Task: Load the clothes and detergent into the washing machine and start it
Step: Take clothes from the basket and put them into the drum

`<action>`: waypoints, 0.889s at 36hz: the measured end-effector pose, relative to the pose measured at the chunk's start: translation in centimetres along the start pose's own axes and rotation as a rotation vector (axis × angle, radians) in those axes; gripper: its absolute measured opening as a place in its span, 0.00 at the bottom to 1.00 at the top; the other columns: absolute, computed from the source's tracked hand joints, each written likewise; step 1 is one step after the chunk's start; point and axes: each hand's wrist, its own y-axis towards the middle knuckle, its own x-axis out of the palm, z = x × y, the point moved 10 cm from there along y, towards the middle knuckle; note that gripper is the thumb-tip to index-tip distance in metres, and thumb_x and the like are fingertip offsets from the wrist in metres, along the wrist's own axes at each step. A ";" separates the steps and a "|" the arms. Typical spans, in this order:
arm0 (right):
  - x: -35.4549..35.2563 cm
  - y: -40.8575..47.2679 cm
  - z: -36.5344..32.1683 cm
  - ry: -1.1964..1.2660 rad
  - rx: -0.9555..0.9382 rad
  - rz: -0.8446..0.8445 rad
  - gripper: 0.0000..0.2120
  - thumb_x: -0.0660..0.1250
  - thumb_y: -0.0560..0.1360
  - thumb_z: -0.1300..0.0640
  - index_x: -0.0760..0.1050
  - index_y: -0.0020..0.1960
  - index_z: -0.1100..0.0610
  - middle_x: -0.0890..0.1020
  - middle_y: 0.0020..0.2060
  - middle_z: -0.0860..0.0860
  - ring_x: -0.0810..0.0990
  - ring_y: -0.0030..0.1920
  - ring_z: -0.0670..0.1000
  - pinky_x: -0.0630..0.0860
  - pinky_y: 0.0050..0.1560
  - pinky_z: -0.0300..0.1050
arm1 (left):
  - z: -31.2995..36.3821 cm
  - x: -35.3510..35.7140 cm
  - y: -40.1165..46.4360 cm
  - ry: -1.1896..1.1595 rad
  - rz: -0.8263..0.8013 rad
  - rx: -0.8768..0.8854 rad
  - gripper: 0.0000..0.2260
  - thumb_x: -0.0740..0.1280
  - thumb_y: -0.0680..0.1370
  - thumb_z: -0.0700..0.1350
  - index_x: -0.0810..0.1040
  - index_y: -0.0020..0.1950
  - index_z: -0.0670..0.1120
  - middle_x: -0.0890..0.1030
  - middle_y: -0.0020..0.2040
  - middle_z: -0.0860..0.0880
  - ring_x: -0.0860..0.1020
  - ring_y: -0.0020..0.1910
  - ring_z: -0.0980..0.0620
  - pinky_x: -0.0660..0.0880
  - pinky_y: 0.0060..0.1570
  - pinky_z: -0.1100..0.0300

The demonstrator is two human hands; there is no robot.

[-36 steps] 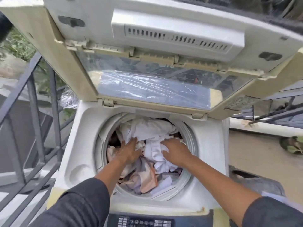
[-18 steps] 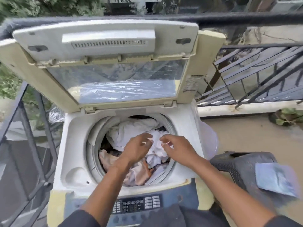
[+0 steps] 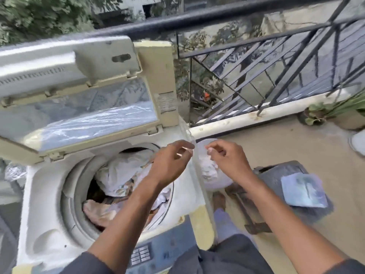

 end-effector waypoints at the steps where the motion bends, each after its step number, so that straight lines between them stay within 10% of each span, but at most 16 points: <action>1: -0.9 0.7 1.3 0.018 0.026 0.009 0.07 0.71 0.77 0.58 0.86 0.50 0.49 0.87 0.41 0.44 0.85 0.43 0.46 0.83 0.51 0.53 | 0.7 0.9 0.9 -0.002 -0.002 -0.001 0.11 0.64 0.76 0.58 0.81 0.55 0.64 0.87 0.48 0.54 0.85 0.44 0.52 0.84 0.49 0.47; 10: -3.9 8.0 13.5 -0.020 0.245 -0.051 0.06 0.69 0.77 0.59 0.85 0.48 0.50 0.85 0.42 0.41 0.84 0.48 0.47 0.77 0.51 0.41 | 2.4 11.6 11.1 0.152 -0.127 -0.082 0.09 0.68 0.81 0.46 0.85 0.58 0.52 0.87 0.53 0.53 0.84 0.50 0.53 0.80 0.58 0.52; 32: 17.7 20.1 50.4 -0.309 0.461 -0.577 0.18 0.63 0.80 0.55 0.74 0.70 0.52 0.79 0.66 0.56 0.78 0.64 0.61 0.77 0.58 0.51 | -27.1 34.0 26.8 0.233 -0.264 -0.716 0.13 0.65 0.81 0.49 0.84 0.61 0.50 0.85 0.61 0.50 0.80 0.63 0.43 0.76 0.66 0.52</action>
